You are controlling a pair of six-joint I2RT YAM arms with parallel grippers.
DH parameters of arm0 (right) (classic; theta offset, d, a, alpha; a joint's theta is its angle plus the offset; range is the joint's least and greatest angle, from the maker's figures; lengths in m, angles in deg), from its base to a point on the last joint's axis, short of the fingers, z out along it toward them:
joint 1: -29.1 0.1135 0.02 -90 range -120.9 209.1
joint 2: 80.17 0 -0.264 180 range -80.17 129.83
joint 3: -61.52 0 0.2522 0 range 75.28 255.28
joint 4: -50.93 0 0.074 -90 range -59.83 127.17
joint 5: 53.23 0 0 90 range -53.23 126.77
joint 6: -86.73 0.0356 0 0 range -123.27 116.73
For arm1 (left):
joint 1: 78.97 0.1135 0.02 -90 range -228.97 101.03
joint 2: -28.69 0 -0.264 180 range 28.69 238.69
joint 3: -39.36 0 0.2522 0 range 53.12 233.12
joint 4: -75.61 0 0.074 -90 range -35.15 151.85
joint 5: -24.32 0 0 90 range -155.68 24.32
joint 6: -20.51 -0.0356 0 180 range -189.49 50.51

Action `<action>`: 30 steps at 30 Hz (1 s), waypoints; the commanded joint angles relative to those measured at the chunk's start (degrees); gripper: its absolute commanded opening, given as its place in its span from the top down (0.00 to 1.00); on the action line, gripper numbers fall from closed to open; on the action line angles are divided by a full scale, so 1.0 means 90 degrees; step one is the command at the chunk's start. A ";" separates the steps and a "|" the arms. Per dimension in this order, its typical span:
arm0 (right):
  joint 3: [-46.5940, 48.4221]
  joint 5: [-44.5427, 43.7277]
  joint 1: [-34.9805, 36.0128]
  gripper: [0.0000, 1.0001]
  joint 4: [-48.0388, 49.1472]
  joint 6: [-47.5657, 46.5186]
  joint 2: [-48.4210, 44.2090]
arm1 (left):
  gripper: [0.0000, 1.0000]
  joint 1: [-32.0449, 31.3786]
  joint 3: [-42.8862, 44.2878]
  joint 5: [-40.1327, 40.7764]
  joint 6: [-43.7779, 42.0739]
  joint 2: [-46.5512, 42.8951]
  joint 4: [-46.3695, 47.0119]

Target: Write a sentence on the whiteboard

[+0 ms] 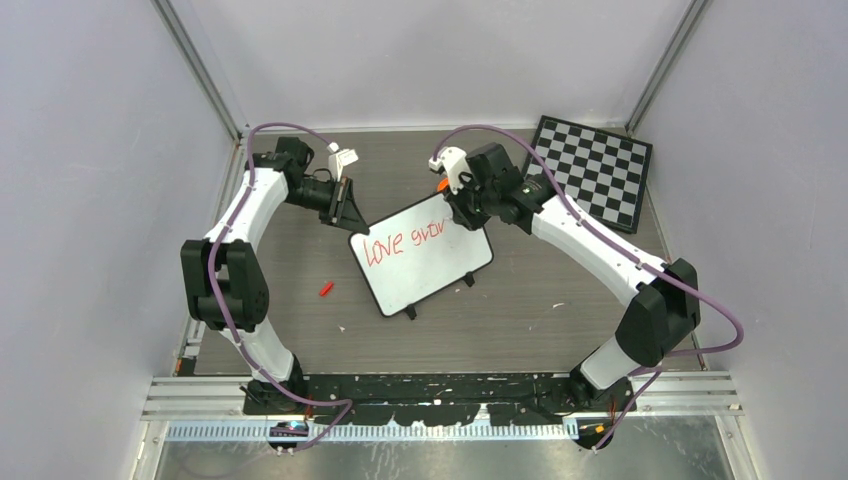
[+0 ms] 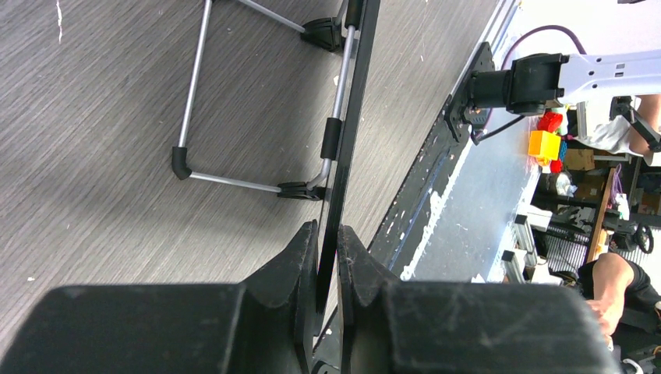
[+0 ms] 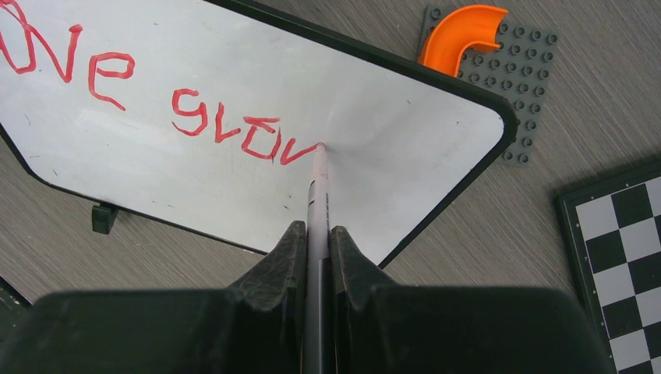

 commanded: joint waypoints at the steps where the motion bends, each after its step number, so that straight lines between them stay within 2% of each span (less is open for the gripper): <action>1: -0.0104 -0.0015 -0.0018 1.00 0.0202 -0.0031 -0.0051 | 1.00 -0.0026 0.0220 0.0256 -0.0066 0.0088 0.0067; 9: -0.0420 -0.0042 -0.0021 1.00 0.0239 -0.0033 -0.0207 | 1.00 -0.0026 0.0197 0.0234 -0.0056 0.0116 0.0098; 20: 0.0257 -0.0158 -0.0175 1.00 0.0232 -0.0109 0.0037 | 1.00 -0.0026 0.0157 0.0249 -0.0053 0.0077 0.0118; 30: 0.0273 0.0030 -0.0181 1.00 0.0044 -0.0106 -0.0066 | 1.00 -0.0026 0.0149 0.0235 -0.0056 0.0094 0.0131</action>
